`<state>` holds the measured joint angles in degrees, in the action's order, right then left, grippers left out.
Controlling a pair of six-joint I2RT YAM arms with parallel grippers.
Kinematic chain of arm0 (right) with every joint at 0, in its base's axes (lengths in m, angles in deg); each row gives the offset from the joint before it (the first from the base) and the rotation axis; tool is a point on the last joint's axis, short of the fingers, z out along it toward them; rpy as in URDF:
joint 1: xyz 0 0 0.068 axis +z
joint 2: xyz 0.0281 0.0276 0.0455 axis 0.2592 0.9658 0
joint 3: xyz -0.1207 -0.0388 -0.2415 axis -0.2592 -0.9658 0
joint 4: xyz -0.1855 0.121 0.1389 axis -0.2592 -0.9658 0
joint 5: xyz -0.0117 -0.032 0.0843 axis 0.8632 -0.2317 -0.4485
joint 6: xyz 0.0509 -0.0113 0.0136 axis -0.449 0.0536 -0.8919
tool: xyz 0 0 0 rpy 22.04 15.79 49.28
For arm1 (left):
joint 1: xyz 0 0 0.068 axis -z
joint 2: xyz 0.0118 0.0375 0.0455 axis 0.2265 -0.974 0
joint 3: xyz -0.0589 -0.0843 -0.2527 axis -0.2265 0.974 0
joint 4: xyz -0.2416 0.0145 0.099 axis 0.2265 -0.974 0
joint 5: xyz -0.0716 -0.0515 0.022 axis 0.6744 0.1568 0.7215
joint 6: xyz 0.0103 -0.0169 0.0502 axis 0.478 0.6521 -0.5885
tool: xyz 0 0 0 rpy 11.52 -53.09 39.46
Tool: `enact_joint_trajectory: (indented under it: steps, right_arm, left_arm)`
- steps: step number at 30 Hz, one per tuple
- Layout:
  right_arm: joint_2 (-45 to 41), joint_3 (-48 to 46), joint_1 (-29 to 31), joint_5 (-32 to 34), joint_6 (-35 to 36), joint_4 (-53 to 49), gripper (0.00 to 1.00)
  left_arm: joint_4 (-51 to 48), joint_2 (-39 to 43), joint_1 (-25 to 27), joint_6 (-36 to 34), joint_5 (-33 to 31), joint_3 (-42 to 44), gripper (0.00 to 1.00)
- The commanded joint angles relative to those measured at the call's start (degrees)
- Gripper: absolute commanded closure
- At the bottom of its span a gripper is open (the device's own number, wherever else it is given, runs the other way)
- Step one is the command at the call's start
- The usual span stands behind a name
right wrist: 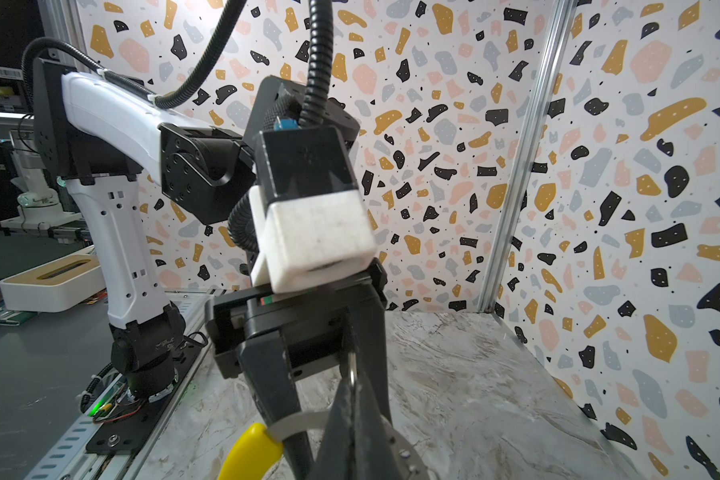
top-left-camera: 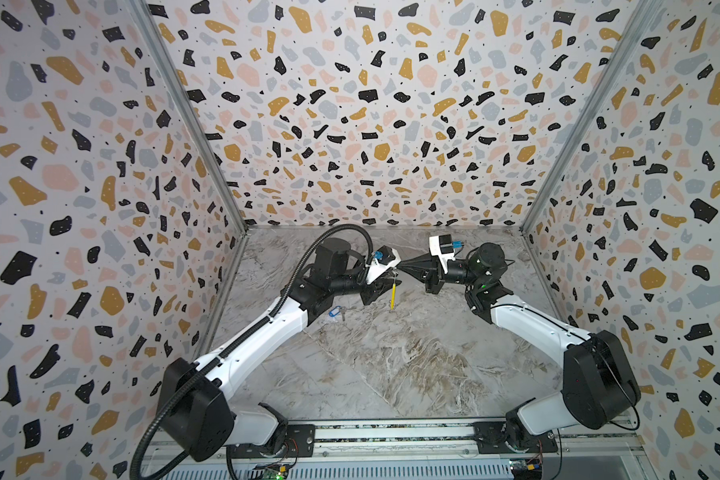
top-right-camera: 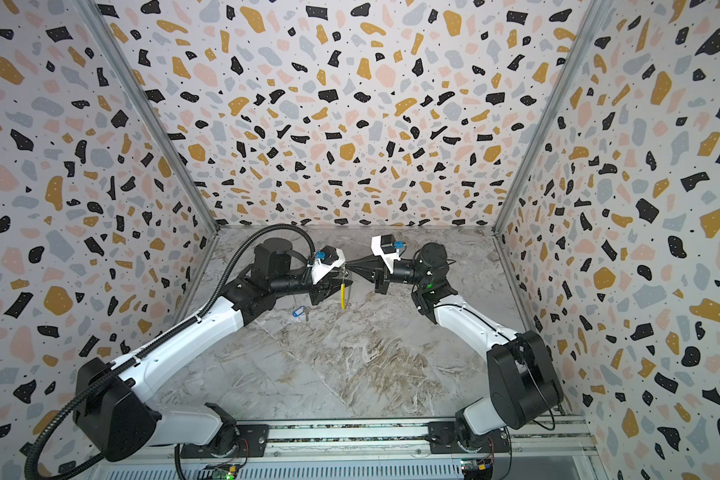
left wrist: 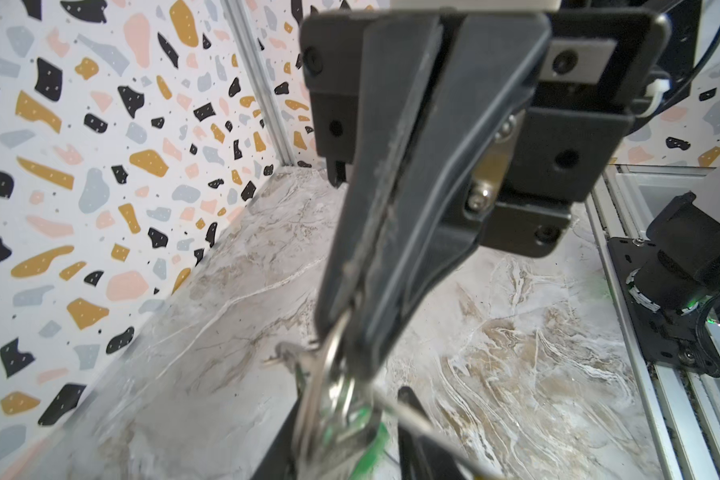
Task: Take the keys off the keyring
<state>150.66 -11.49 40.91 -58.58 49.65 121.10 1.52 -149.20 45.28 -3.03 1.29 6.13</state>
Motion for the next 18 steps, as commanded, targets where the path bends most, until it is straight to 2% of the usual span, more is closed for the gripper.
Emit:
enact_joint_trajectory:
  steps: [1, 6, 9, 18]
  right_arm:
    - [-1.26, -0.11, -0.33, -1.00, -0.99, 3.70, 1.00]
    - [-0.56, -0.46, -0.58, -2.13, -2.53, 6.03, 1.00]
    - [-0.36, -0.64, -0.71, -2.74, -3.08, 6.89, 1.00]
    - [-0.53, -1.60, -0.68, -3.50, -4.54, 9.10, 1.00]
  left_arm:
    - [3.66, 4.54, -0.63, 0.31, -4.04, 2.42, 0.62]
    - [6.12, 8.81, -0.72, 0.97, -4.56, 4.60, 0.62]
    - [8.48, 10.04, -0.72, 2.26, -3.50, 4.84, 0.66]
    - [12.38, 7.57, -0.72, 5.39, 1.56, 2.19, 0.70]
